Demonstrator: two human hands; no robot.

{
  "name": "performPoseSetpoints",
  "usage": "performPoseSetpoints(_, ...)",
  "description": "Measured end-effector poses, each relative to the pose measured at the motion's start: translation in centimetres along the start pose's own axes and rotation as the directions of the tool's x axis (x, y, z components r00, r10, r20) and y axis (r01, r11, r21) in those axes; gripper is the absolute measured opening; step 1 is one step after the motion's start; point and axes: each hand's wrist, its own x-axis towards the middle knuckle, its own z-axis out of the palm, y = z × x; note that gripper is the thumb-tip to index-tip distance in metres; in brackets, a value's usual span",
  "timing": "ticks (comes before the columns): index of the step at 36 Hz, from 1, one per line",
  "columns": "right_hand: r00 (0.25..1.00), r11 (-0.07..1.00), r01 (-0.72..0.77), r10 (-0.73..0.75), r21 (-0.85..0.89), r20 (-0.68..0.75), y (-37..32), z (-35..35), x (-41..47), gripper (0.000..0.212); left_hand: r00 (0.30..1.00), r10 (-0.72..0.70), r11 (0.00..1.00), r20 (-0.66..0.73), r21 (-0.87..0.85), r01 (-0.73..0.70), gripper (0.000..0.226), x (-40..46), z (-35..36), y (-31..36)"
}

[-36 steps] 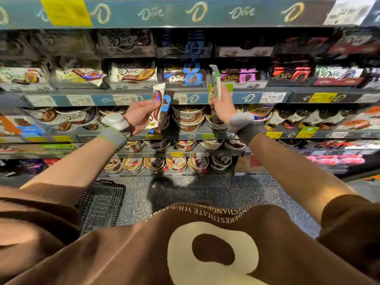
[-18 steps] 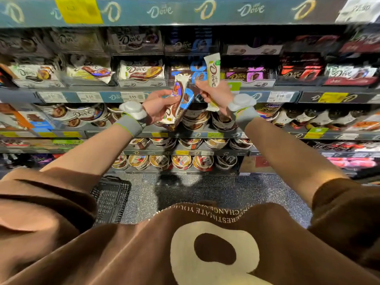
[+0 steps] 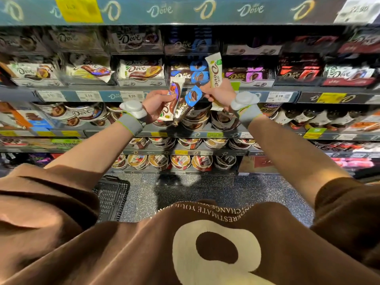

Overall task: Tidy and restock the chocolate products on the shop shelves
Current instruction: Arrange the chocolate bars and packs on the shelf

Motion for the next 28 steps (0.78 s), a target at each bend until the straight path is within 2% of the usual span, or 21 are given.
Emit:
performPoseSetpoints(4, 0.996, 1.0, 0.01, -0.008, 0.027, -0.089, 0.7, -0.6, 0.1, 0.021, 1.0, -0.001, 0.989, -0.018, -0.147, -0.002, 0.013, 0.0, -1.1, -0.6)
performPoseSetpoints(6, 0.992, 0.998, 0.02, -0.012, 0.064, -0.129, 1.1, -0.9, 0.4, 0.016, 0.998, 0.012, 0.985, -0.056, -0.17, -0.021, 0.014, -0.5, -1.4, -0.6)
performPoseSetpoints(9, 0.973, 0.995, 0.013, 0.01, 0.099, -0.229, 1.2, -1.3, 0.7, 0.014, 0.983, 0.049, 0.989, -0.175, -0.128, -0.072, 0.005, -0.9, -2.0, -0.6)
performPoseSetpoints(13, 0.943, 0.968, 0.048, 0.037, 0.246, -0.332, 0.8, -1.4, 0.9, 0.017, 0.954, 0.047, 0.988, -0.295, -0.127, -0.088, 0.005, -0.3, -2.7, -0.8)
performPoseSetpoints(16, 0.921, 0.955, 0.07, 0.049, 0.287, -0.386, 0.6, -1.2, 1.0, 0.017, 0.948, 0.04, 0.99, -0.315, -0.119, -0.082, 0.008, -0.2, -2.0, -0.5)
performPoseSetpoints(19, 0.905, 0.955, 0.068, 0.063, 0.289, -0.421, 0.7, -1.0, 1.3, 0.014, 0.933, 0.037, 0.997, -0.358, -0.045, -0.057, 0.025, 0.2, -1.2, -0.3)
performPoseSetpoints(22, 0.896, 0.95, 0.063, 0.082, 0.307, -0.436, 1.0, -0.8, 1.6, 0.013, 0.924, 0.013, 0.996, -0.383, -0.075, -0.045, 0.022, 1.0, -0.5, -0.2)
performPoseSetpoints(25, 0.894, 0.945, 0.056, 0.096, 0.321, -0.437, 1.1, -0.7, 1.6, 0.016, 0.926, 0.036, 0.999, -0.377, -0.021, -0.048, 0.032, 1.4, 0.0, 0.1)
performPoseSetpoints(28, 0.9, 0.944, 0.059, 0.09, 0.324, -0.427, 0.9, -0.5, 1.9, 0.016, 0.94, 0.077, 0.996, -0.333, 0.057, -0.062, 0.03, 1.5, 0.5, 0.9)
